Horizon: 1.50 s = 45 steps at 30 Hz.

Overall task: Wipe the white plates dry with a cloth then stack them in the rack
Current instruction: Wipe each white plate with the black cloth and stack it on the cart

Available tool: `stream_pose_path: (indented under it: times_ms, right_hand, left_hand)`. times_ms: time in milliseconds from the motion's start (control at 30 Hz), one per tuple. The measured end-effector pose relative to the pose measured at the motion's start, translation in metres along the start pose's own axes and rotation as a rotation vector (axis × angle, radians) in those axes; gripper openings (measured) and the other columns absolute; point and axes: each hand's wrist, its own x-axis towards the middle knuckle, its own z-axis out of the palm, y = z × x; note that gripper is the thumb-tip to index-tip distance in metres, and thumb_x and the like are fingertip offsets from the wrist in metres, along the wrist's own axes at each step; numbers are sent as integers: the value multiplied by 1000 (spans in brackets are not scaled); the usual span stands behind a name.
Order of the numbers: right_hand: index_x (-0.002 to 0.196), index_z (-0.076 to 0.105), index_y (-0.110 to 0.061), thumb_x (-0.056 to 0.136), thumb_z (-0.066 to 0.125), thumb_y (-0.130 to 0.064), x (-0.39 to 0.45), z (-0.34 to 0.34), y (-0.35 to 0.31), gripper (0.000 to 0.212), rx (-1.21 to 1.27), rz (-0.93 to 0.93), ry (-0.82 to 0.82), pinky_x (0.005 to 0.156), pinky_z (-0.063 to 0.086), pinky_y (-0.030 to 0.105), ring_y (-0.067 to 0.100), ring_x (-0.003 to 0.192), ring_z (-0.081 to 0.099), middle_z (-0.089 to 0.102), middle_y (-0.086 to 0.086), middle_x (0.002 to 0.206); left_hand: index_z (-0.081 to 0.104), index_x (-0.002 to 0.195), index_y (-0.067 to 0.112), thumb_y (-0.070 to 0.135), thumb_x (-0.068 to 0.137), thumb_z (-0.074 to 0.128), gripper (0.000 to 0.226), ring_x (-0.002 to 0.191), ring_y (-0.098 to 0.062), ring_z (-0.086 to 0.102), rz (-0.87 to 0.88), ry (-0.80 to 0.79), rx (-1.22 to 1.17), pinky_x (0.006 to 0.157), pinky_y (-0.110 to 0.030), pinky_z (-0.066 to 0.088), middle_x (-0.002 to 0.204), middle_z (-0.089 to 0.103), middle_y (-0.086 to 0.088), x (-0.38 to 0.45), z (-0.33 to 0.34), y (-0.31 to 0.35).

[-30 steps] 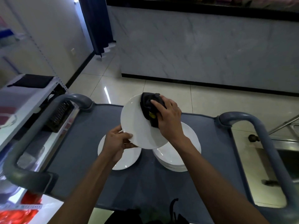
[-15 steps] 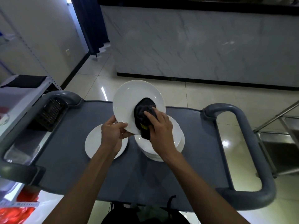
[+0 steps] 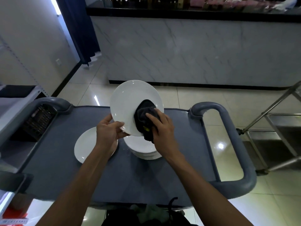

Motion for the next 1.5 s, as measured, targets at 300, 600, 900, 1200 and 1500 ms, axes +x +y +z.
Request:
stream_pose_path:
  times_ms: [300, 600, 900, 1200, 1500]
  right_hand:
    - [139, 59, -21, 96, 54, 0, 40, -24, 16, 48, -98, 31, 57, 112, 33, 50, 29, 138, 37, 44, 5, 153]
    - [140, 58, -23, 96, 55, -4, 67, -19, -10, 48, -90, -48, 101, 111, 30, 47, 30, 138, 36, 44, 5, 153]
    - [137, 60, -27, 95, 56, -3, 39, 2, -26, 49, -42, -236, -28, 108, 28, 46, 29, 138, 36, 43, 1, 154]
    - [138, 59, -27, 87, 72, -10, 7, 6, -18, 55, -73, -278, -67, 109, 32, 53, 33, 139, 38, 43, 6, 154]
    - [138, 58, -26, 90, 66, -6, 44, 1, -20, 53, -109, -262, 20, 106, 35, 54, 33, 137, 39, 45, 5, 152]
  left_hand:
    - [70, 108, 10, -17, 86, 52, 40, 67, -32, 71, -54, -129, 107, 58, -43, 60, 88, 76, -12, -9, 3, 3]
    - [69, 118, 6, -17, 82, 56, 45, 72, -34, 72, -88, -213, 194, 59, -45, 60, 97, 75, -17, -18, 3, -2]
    - [67, 123, 7, -18, 82, 53, 50, 88, -45, 72, -97, -204, 149, 70, -56, 60, 103, 73, -22, -19, 0, -9]
    - [65, 125, 14, -14, 90, 51, 47, 92, -42, 73, -76, -250, 185, 74, -57, 60, 105, 74, -19, -26, -1, -11]
    - [69, 121, 12, -18, 84, 53, 50, 93, -47, 70, -107, -247, 173, 78, -63, 58, 108, 72, -23, -29, 3, -9]
